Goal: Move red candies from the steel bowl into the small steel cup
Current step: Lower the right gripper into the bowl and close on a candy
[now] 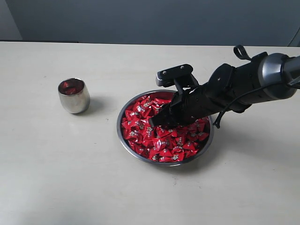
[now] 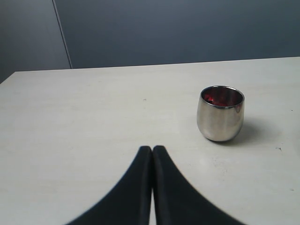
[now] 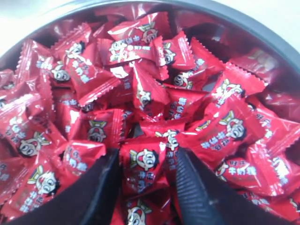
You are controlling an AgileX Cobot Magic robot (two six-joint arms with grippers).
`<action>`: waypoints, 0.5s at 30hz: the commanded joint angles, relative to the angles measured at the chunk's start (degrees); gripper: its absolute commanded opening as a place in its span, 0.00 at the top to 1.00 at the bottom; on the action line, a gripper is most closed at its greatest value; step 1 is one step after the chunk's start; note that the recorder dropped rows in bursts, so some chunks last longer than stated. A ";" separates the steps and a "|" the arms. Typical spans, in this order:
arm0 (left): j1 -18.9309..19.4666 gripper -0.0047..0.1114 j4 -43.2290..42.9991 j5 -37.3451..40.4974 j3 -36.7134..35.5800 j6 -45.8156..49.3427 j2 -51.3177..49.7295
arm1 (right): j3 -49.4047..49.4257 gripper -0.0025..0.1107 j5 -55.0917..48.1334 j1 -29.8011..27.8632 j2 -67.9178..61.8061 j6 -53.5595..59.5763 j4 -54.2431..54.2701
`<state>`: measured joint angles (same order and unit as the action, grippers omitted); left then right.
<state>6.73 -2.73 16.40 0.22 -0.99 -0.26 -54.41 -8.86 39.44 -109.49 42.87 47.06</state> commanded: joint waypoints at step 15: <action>0.03 0.96 0.13 -0.09 -0.22 -0.13 0.26 | -0.23 0.63 0.72 0.04 -2.66 0.24 0.12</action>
<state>6.73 -2.73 16.40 0.22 -0.99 -0.26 -54.41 -8.72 39.44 -111.58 42.87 47.06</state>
